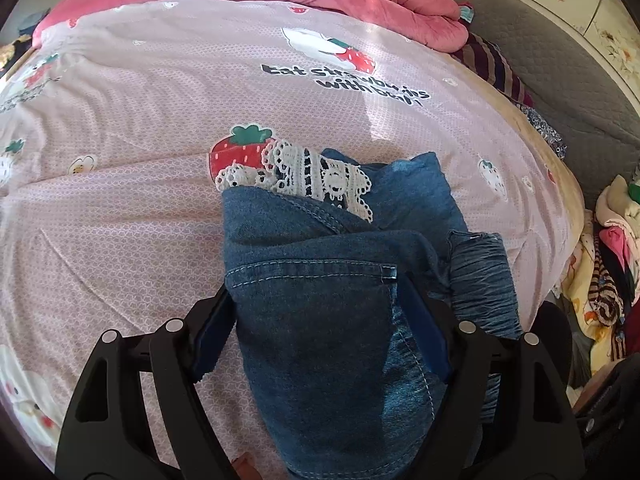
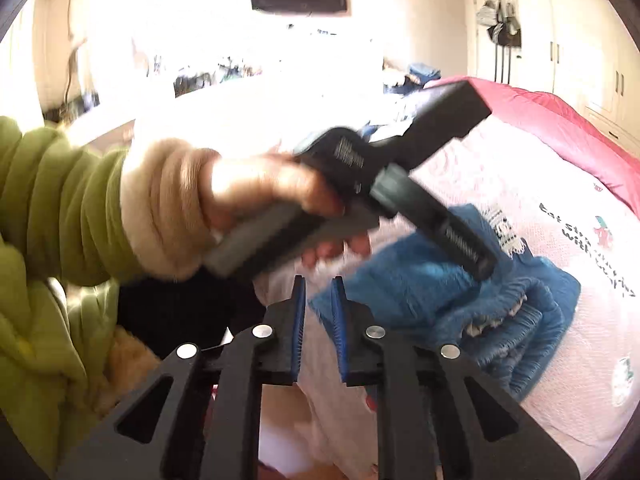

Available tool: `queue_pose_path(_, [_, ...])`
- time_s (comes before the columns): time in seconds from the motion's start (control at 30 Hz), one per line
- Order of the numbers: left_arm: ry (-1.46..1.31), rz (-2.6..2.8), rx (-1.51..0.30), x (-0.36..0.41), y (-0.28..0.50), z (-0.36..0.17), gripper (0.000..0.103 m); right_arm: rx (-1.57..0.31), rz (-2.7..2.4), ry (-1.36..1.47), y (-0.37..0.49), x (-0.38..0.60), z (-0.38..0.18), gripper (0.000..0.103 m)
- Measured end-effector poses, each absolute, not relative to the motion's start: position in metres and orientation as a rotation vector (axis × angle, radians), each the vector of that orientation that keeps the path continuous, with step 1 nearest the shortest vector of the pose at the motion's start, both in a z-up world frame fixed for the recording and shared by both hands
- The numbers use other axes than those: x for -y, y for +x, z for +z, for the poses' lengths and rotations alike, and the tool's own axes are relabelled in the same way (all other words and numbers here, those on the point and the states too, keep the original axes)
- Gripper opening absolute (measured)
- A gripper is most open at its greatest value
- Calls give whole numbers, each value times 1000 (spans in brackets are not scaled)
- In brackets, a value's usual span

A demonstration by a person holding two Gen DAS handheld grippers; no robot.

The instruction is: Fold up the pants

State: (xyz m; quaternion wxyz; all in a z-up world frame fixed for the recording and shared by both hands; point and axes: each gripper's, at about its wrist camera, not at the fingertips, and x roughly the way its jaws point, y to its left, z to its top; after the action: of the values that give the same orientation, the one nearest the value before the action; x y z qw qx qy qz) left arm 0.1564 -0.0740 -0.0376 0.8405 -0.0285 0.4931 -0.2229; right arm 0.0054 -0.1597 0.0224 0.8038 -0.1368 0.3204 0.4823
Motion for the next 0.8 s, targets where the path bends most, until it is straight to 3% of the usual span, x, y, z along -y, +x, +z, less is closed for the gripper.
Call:
queue_pose_path(0.3, [-27,-464,-1025,78,154,-37,71,-956,854,-217,33,165,-31,13])
queue_pose_path(0.47, [-19,-461,-1016,79,155,-37,71,-959,863,-132,34,176,-23,14])
queue_pose_path(0.53, [-23,-459,-1010,78,154,-35,71,-930,883,-86,30,183,-8,24])
queue_pose_path(0.6, [-32,-460,-994,76,151,-30,71,-871,878,-59,23,192,12,59])
queue_pose_path(0.73, [-33,-445,-949,69,142,-19,74,-764,818,-25,18,218,47,62])
queue_pose_path(0.8, [-38,-438,-914,64,135,-12,75,-733,750,-7,23,233,54,76])
